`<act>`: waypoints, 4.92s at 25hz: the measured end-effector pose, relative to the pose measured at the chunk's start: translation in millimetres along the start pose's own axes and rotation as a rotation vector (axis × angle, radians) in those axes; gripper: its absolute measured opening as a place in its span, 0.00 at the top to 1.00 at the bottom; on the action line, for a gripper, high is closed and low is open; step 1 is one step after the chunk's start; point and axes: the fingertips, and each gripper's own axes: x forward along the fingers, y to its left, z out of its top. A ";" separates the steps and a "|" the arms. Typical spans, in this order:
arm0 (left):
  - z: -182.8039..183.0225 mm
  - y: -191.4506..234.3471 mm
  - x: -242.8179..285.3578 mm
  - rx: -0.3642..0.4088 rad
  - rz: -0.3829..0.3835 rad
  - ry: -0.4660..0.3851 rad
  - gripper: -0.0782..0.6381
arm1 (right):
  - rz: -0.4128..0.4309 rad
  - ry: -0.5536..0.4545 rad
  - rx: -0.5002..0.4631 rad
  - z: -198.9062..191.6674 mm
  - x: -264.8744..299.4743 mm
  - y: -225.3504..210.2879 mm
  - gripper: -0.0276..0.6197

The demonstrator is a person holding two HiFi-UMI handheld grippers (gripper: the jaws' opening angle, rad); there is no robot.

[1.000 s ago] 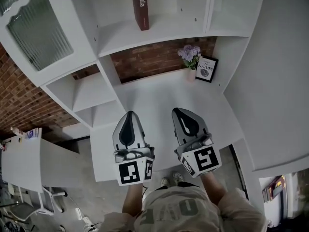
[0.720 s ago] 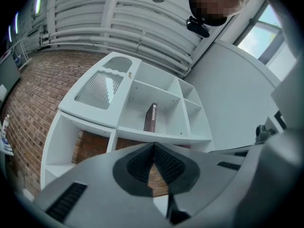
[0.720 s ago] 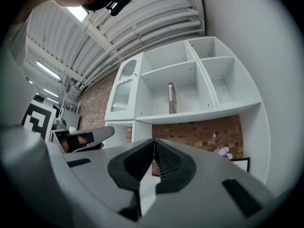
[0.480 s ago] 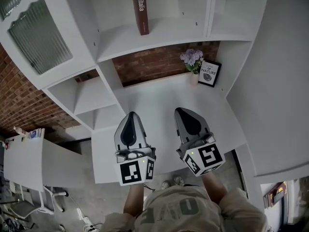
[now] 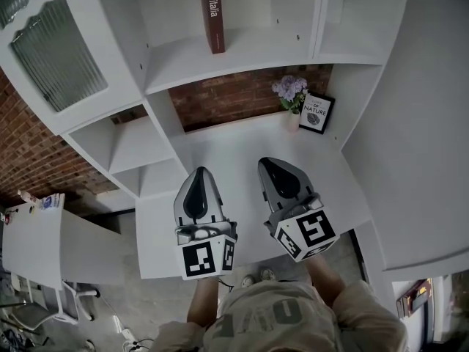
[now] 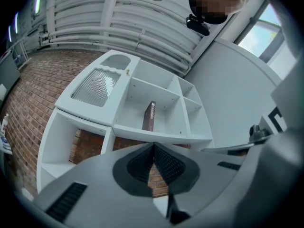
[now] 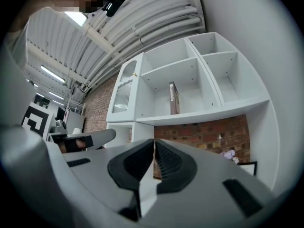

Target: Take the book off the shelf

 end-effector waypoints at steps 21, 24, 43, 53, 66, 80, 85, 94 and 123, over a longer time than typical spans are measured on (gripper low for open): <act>-5.2 24.5 -23.3 -0.009 0.063 0.023 0.87 | -0.120 0.031 0.006 180.2 253.0 -79.4 0.45; -6.9 33.5 -28.3 -0.019 0.093 0.031 0.87 | -0.160 0.076 0.004 174.3 279.1 -91.7 0.45; -2.8 58.0 -42.2 -0.013 0.165 0.031 0.87 | -0.265 0.179 -0.018 148.3 316.5 -106.9 0.72; -2.6 55.9 -44.1 -0.012 0.160 0.023 0.87 | -0.259 0.194 -0.015 147.2 311.7 -105.4 0.73; 3.4 39.0 -44.2 -0.020 0.126 0.020 0.87 | -0.116 0.076 -0.020 162.6 246.5 -64.7 0.73; 23.2 8.4 -38.8 0.000 0.070 -0.009 0.87 | 0.001 -0.164 0.008 152.3 65.1 -2.5 0.73; 37.1 -4.8 -39.6 0.021 0.043 -0.030 0.87 | -0.050 -0.153 -0.011 122.3 12.4 11.6 0.73; 47.8 -14.8 -46.0 0.059 0.038 -0.054 0.87 | -0.127 -0.092 -0.010 67.9 -46.2 8.9 0.73; 44.9 -23.6 -35.9 0.056 0.022 -0.054 0.87 | -0.156 -0.024 -0.044 47.2 -45.3 -1.1 0.73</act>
